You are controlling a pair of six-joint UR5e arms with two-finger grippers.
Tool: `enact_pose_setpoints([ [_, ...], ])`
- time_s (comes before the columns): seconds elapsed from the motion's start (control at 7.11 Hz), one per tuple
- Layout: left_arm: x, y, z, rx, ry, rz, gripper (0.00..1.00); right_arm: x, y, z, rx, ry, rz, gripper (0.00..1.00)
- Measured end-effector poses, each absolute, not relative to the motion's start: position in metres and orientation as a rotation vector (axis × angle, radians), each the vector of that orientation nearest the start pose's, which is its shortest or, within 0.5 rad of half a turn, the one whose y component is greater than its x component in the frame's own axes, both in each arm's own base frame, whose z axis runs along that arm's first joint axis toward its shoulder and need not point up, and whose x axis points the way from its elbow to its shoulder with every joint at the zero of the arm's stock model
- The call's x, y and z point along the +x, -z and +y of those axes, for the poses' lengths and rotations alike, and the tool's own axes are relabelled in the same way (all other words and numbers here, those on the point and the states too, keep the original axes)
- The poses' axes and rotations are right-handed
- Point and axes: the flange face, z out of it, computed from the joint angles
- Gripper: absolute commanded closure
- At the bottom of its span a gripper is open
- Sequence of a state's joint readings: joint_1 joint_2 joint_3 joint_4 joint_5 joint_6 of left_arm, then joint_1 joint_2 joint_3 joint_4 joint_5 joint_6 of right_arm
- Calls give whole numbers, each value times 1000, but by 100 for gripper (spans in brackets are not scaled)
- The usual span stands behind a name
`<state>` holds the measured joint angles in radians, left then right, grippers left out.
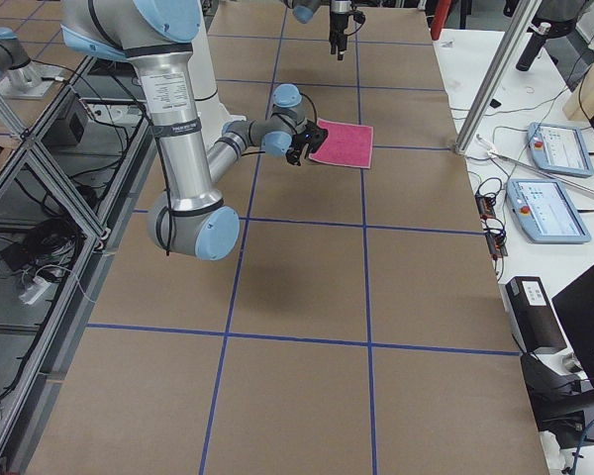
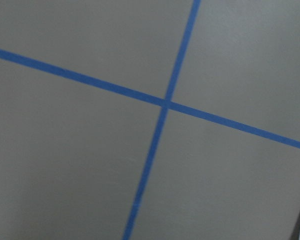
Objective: Fold towel twice with both arms
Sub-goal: 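Move the right gripper to the pink towel's nearer corner while the left gripper approaches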
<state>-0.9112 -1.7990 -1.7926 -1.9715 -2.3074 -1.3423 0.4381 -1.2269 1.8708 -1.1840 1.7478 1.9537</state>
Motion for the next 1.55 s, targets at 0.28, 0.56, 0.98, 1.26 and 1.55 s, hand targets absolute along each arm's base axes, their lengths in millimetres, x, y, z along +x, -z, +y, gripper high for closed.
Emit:
enact_pose_setpoints([
  [0.28, 325, -368, -484, -147, 327, 1047, 0, -529, -279, -361, -175, -775, -1048, 8],
  [0.56, 329, -366, -483, -146, 332, 1045, 0, -542, -278, -365, -202, -866, -1043, 19],
  [0.98, 331, -361, -483, -147, 334, 1050, 0, -558, -279, -372, -222, -926, -1025, 23],
  [1.26, 332, -359, -484, -150, 339, 1051, 0, -560, -285, -372, -224, -931, -1009, 26],
  [1.55, 332, -358, -484, -150, 340, 1053, 0, -563, -289, -373, -218, -940, -978, 51],
])
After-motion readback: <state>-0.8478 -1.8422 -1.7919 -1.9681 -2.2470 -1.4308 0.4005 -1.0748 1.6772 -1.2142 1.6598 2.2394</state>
